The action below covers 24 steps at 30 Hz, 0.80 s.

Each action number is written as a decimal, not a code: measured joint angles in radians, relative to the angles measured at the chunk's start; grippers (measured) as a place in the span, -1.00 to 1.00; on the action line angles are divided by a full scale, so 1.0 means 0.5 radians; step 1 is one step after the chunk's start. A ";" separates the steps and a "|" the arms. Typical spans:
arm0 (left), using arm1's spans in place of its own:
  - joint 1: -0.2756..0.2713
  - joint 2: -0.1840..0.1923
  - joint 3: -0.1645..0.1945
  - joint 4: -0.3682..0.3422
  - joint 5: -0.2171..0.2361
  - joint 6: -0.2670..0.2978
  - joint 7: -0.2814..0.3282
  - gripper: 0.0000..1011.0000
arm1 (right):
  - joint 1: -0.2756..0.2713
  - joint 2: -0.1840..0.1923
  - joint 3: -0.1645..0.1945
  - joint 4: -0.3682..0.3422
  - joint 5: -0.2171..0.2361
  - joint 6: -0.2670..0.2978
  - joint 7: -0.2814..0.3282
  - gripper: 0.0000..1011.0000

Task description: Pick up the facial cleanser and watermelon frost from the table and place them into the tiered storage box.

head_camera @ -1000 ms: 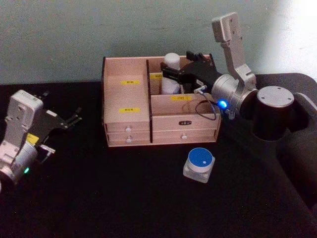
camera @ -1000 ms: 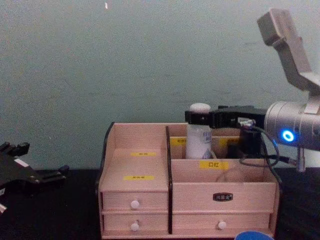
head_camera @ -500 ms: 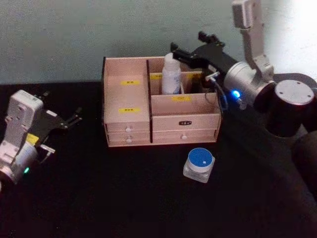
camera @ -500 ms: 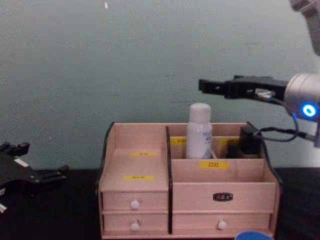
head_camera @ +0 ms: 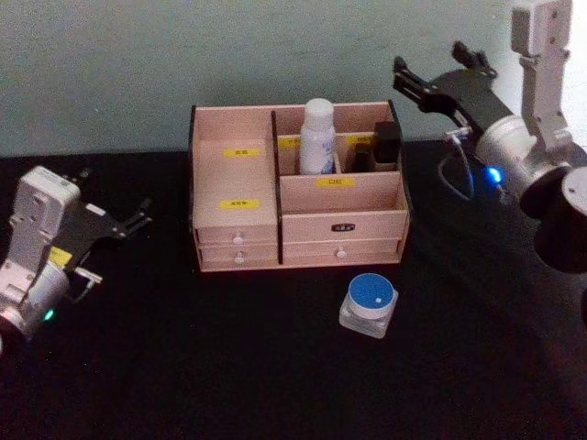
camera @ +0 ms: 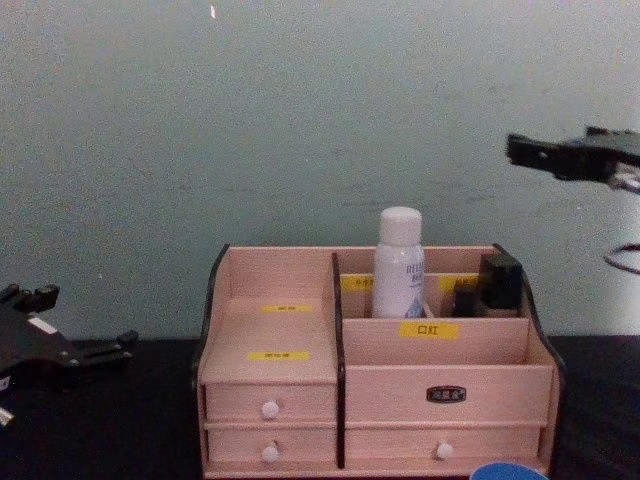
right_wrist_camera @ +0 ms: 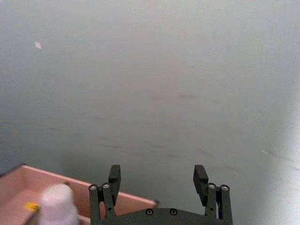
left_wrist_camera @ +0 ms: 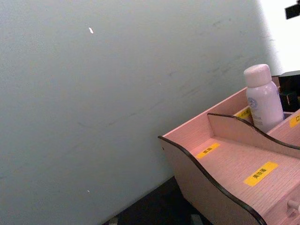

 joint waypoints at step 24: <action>0.000 0.000 0.000 0.000 0.000 0.000 0.000 0.98 | -0.366 0.106 0.121 -0.189 -0.069 0.107 0.134 0.98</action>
